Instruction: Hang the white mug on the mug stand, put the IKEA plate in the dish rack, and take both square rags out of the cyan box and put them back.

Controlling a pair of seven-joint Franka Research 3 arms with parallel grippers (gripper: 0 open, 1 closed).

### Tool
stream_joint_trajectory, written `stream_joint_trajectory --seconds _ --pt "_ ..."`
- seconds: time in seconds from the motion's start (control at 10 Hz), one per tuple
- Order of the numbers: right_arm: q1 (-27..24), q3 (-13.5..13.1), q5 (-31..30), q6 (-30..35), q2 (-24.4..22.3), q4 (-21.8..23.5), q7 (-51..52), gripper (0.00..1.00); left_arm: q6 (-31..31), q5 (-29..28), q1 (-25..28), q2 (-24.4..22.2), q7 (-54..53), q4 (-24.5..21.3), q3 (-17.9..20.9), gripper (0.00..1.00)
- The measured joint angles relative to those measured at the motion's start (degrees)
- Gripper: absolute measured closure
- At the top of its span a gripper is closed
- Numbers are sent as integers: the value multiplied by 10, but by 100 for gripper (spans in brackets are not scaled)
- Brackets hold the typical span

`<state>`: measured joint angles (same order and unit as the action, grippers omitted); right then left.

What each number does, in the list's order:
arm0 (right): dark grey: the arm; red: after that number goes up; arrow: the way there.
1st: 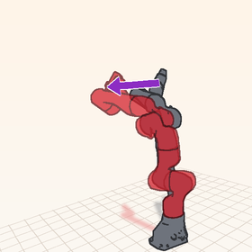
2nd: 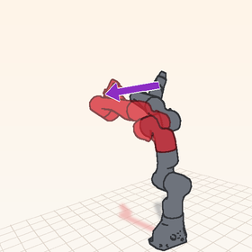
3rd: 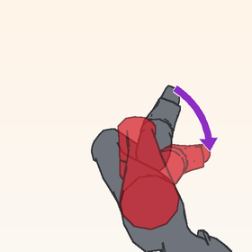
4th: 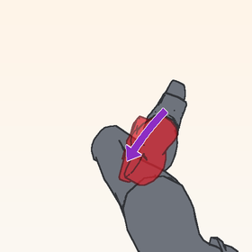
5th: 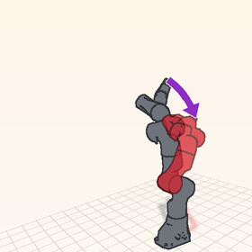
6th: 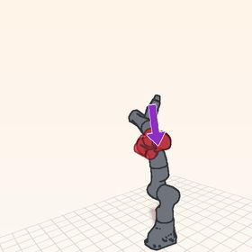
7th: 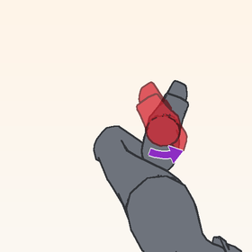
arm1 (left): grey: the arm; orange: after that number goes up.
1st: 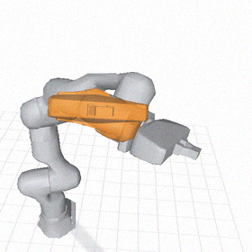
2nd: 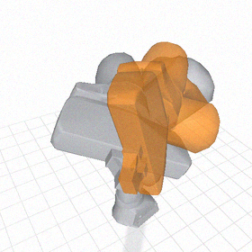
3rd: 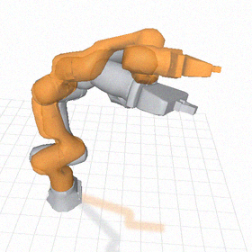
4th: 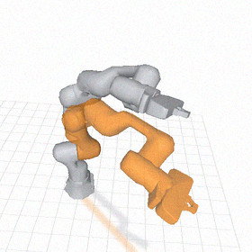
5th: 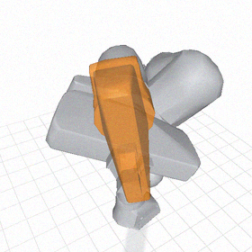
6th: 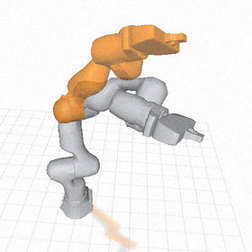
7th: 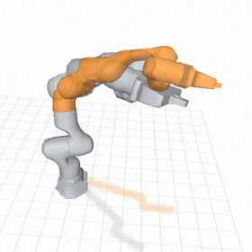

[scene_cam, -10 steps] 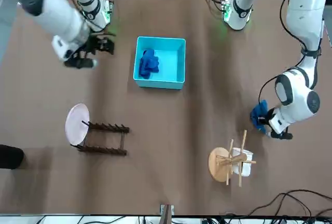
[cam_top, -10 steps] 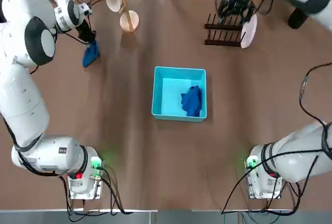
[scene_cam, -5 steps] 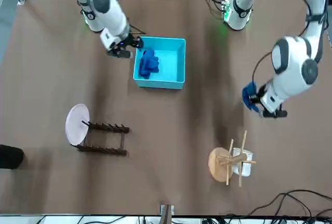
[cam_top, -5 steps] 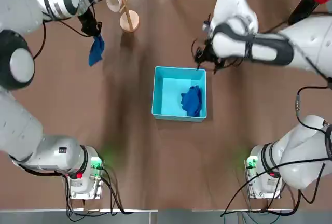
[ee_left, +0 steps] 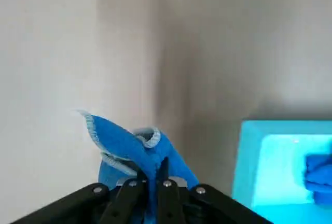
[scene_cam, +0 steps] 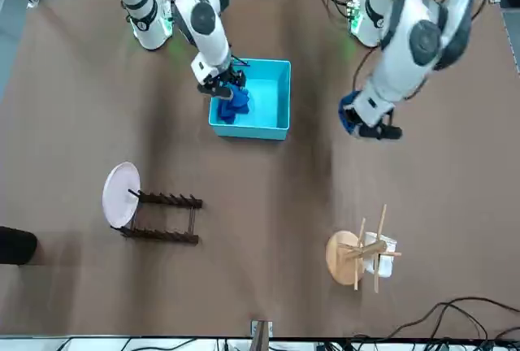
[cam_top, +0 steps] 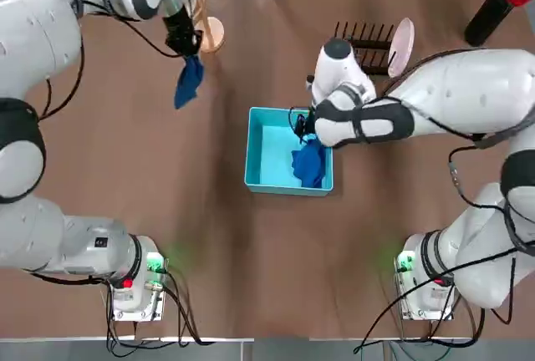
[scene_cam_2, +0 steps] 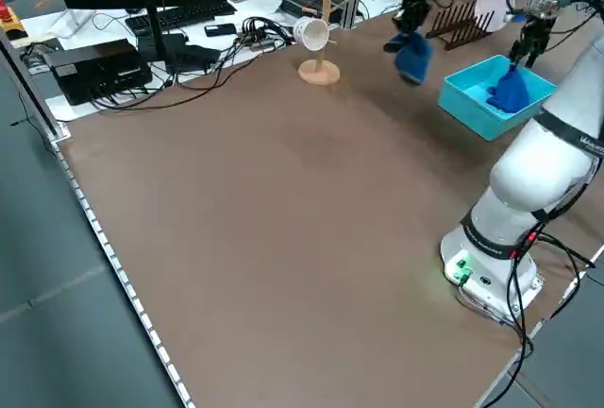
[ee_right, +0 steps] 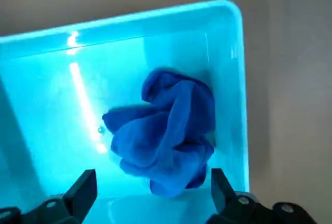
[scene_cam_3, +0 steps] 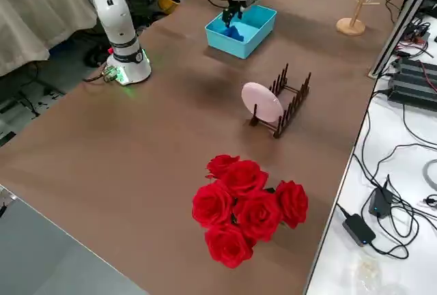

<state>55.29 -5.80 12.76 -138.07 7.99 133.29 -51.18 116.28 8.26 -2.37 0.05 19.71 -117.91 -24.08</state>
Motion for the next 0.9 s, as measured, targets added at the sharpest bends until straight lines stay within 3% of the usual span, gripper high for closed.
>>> stream_joint_trajectory --seconds 0.2,0.3,0.5,0.8,0.9 --pt "1 -2 0 -26 25 0 0 9 -1 0 -2 1 56 1 -71 93" --pt "1 -2 0 -29 31 0 0 17 -1 0 -4 3 76 1 -98 93" --pt "1 -3 0 -29 32 -1 -2 51 -1 0 -8 28 116 17 -145 93" --pt "-5 -12 0 12 29 -10 -10 96 0 -13 -46 144 155 102 -155 93" --pt "-20 -15 0 60 19 -30 -10 95 6 -33 -65 186 179 125 -155 93"
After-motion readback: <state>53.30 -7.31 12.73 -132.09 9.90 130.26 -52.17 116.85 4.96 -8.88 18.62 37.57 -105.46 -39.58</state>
